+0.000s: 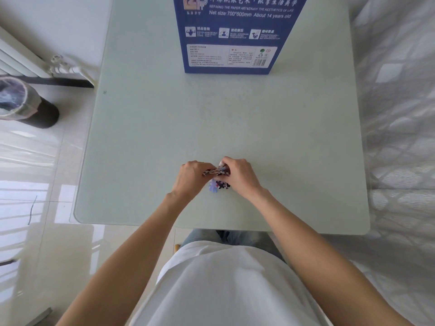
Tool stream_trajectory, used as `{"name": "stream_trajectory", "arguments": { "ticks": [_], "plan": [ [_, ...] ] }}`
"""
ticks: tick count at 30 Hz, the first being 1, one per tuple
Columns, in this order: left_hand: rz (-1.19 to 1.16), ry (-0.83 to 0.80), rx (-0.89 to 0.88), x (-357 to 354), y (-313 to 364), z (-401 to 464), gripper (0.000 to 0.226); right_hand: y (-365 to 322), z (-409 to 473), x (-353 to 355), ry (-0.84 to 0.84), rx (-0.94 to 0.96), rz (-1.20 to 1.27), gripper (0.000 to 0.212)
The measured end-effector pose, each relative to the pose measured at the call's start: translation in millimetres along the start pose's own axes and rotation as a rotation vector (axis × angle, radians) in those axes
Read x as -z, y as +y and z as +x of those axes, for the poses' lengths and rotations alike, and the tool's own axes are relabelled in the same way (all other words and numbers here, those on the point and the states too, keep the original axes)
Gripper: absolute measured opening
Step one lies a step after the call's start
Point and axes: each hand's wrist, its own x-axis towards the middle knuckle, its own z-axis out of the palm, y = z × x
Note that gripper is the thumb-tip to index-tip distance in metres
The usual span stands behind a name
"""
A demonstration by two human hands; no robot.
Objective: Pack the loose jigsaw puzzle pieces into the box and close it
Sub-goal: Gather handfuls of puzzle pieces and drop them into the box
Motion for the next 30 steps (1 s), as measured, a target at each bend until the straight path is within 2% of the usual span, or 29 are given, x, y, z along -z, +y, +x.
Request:
{"name": "stream_trajectory", "arguments": {
  "ticks": [7, 14, 19, 24, 30],
  "plan": [
    [-0.029, 0.212, -0.298, 89, 59, 32, 0.010, -54, 18, 111, 0.148, 0.183, 0.068, 0.023],
    [-0.182, 0.424, -0.511, 200, 147, 88, 0.017, -132, 51, 245, 0.362, 0.396, 0.171, 0.023],
    [-0.101, 0.532, -0.689, 283, 213, 134, 0.016, -184, 87, 336, 0.507, 0.523, 0.106, 0.027],
    [0.010, 0.536, -0.640, 328, 239, 188, 0.015, -203, 135, 382, 0.606, 0.491, -0.047, 0.025],
    [0.200, 0.489, -0.470, 318, 227, 221, 0.022, -189, 172, 376, 0.538, 0.442, -0.297, 0.019]
  ]
}}
